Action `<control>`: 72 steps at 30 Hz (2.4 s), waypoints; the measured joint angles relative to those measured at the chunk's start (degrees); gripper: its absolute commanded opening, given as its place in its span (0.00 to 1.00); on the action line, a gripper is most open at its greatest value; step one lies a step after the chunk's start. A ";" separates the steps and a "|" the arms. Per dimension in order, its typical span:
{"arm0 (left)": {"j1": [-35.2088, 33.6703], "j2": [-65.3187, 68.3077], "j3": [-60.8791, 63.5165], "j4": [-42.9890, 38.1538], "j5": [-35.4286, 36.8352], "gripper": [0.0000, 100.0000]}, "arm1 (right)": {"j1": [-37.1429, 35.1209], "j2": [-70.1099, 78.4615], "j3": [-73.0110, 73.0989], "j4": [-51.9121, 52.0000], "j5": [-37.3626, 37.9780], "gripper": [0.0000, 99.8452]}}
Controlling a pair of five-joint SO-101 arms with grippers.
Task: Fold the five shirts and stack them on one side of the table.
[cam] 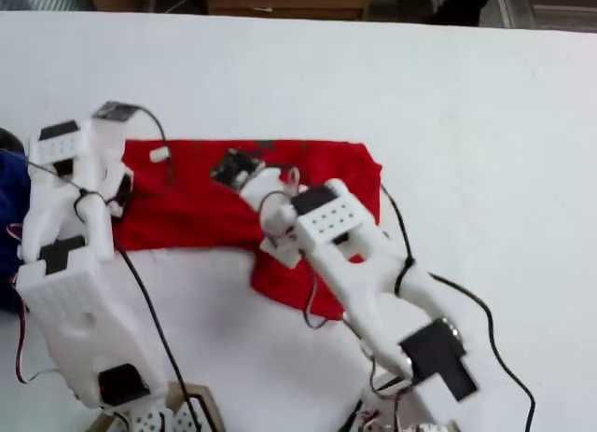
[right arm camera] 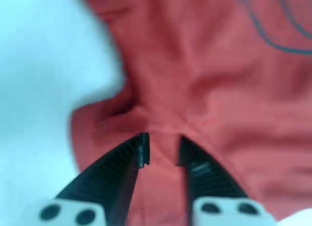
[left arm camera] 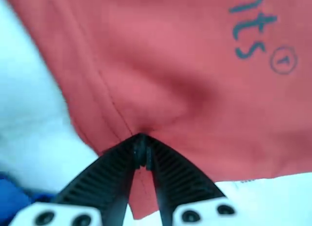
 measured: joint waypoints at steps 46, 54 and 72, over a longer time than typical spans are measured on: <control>-0.97 21.54 -47.21 23.91 1.41 0.02 | 19.96 -7.65 -3.34 3.34 0.00 0.06; -1.32 6.07 -9.85 10.29 -3.34 0.02 | 24.35 17.05 -27.96 12.92 0.09 0.12; -2.20 2.46 2.29 0.79 -3.69 0.02 | 28.57 55.74 -84.66 37.01 0.18 0.12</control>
